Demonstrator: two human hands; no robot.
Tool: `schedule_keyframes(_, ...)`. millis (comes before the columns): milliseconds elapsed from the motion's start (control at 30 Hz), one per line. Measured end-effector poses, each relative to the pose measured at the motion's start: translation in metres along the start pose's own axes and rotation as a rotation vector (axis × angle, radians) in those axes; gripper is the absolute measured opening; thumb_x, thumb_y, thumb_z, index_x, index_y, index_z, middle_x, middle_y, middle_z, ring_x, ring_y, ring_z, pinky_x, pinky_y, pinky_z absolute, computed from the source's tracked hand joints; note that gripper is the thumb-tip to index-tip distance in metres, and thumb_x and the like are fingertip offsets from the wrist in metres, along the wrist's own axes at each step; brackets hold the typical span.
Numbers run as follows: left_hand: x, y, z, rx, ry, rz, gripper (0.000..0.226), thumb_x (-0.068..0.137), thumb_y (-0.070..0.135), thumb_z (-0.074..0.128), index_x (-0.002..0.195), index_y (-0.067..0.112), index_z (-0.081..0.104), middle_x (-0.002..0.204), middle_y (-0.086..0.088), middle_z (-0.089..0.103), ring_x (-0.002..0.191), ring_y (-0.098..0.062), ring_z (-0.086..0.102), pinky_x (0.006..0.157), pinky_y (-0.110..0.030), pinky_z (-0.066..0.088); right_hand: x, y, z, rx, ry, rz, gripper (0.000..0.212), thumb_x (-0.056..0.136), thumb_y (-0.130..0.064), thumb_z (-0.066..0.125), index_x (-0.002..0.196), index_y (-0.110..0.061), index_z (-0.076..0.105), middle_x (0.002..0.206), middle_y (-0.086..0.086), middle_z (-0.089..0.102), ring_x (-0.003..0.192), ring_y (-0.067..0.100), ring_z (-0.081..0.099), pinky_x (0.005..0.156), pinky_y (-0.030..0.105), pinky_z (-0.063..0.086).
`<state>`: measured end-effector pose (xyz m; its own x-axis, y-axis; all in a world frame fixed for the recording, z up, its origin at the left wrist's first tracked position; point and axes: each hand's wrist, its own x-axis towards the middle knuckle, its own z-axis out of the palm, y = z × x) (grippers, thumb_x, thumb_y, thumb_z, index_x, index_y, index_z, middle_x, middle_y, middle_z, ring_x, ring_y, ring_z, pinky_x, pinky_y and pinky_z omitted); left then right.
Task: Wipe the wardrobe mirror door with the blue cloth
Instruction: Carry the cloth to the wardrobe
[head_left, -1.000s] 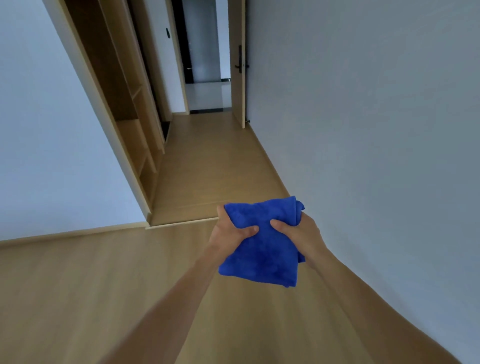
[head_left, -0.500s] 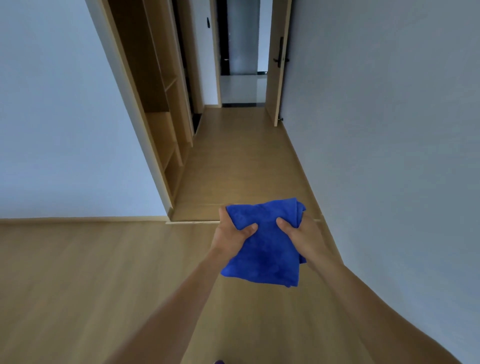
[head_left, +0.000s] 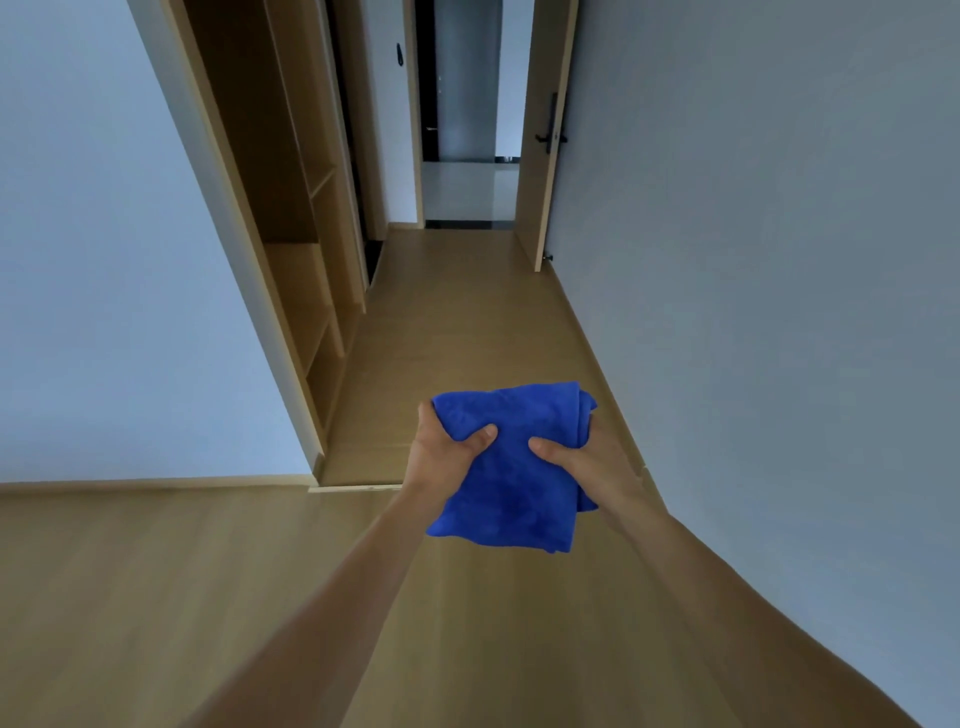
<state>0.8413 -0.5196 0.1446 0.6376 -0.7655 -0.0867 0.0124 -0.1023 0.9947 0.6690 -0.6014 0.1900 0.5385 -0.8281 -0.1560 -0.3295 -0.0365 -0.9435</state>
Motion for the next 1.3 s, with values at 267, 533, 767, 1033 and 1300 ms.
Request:
schedule_keyframes(267, 0.071, 0.007, -0.005, -0.011, 0.048, 0.004, 0.049, 0.081, 0.038, 0.085, 0.114, 0.035, 0.048, 0.111, 0.013, 0.066, 0.097, -0.007, 0.068, 0.069, -0.022, 0.055, 0.079, -0.008, 0.003, 0.026, -0.019, -0.034, 0.032, 0.094, -0.022, 0.069, 0.124, -0.018, 0.057, 0.113, -0.002, 0.067, 0.107, 0.018, 0.065, 0.076, 0.027, 0.058)
schedule_keyframes(533, 0.162, 0.018, 0.034, 0.028, 0.122, -0.010, 0.043, 0.084, 0.043, 0.082, 0.106, 0.041, 0.045, 0.106, 0.016, 0.066, 0.087, 0.001, 0.068, 0.058, -0.012, 0.052, 0.190, -0.011, -0.028, 0.067, -0.055, -0.013, 0.030, 0.095, -0.030, 0.067, 0.123, -0.024, 0.059, 0.112, -0.001, 0.070, 0.098, 0.017, 0.068, 0.065, 0.034, 0.060)
schedule_keyframes(767, 0.227, 0.037, 0.066, 0.008, 0.197, -0.013, 0.038, 0.087, 0.045, 0.078, 0.105, 0.040, 0.044, 0.108, 0.014, 0.063, 0.093, -0.006, 0.066, 0.054, -0.011, 0.051, 0.287, -0.018, -0.052, 0.080, -0.107, -0.010, 0.010, 0.095, -0.036, 0.066, 0.097, -0.038, 0.056, 0.102, -0.011, 0.067, 0.089, 0.009, 0.065, 0.069, 0.035, 0.056)
schedule_keyframes(1033, 0.299, 0.038, 0.073, 0.078, 0.222, -0.030, 0.050, 0.088, 0.044, 0.077, 0.123, 0.026, 0.045, 0.109, 0.013, 0.062, 0.096, -0.007, 0.064, 0.068, -0.022, 0.051, 0.360, -0.020, -0.059, 0.117, -0.215, 0.073, 0.029, 0.085, -0.031, 0.077, 0.111, -0.027, 0.065, 0.103, -0.001, 0.076, 0.095, 0.022, 0.073, 0.079, 0.052, 0.061)
schedule_keyframes(1300, 0.409, 0.029, 0.051, 0.056, 0.208, -0.025, 0.048, 0.088, 0.042, 0.078, 0.123, 0.026, 0.048, 0.109, 0.013, 0.065, 0.096, -0.003, 0.065, 0.071, -0.021, 0.051, 0.464, -0.038, -0.022, 0.080, -0.156, 0.058, 0.018, 0.091, -0.035, 0.070, 0.106, -0.027, 0.063, 0.100, 0.003, 0.075, 0.093, 0.024, 0.072, 0.079, 0.051, 0.061)
